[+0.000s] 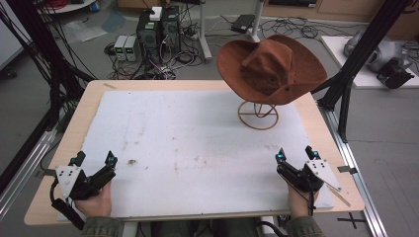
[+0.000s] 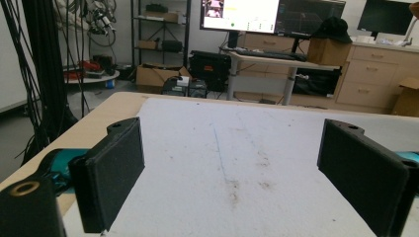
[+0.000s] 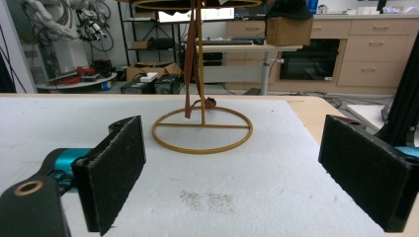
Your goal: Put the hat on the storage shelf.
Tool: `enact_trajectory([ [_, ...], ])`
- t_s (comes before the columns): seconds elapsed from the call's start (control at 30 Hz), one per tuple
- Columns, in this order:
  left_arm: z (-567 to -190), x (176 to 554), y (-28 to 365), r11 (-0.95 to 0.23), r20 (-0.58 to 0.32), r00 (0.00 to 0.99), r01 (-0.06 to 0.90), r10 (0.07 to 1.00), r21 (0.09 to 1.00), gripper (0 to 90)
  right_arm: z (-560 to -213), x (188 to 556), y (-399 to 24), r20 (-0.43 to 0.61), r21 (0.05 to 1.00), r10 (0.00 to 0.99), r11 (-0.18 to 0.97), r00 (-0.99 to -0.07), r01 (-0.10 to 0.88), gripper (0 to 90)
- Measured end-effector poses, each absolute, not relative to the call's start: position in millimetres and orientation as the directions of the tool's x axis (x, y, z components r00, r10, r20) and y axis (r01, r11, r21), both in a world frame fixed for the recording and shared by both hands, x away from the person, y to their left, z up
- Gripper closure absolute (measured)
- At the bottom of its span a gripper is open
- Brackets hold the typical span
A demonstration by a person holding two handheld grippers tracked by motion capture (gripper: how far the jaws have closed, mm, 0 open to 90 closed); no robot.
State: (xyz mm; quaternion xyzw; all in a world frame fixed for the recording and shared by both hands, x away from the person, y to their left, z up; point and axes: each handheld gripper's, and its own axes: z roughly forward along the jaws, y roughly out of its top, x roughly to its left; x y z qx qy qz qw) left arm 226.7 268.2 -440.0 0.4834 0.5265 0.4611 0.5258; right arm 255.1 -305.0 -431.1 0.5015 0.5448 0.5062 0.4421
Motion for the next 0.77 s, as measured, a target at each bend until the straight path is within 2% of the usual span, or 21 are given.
enact_trajectory([
  [0.77, -441.5, 229.6, 268.8, 0.099, -0.100, 0.026, 0.038, 0.995, 0.994, 11.0, -433.2, 256.1, -304.3, 0.033, 0.993, 0.993, -0.020, -0.116, 0.116, 10.1],
])
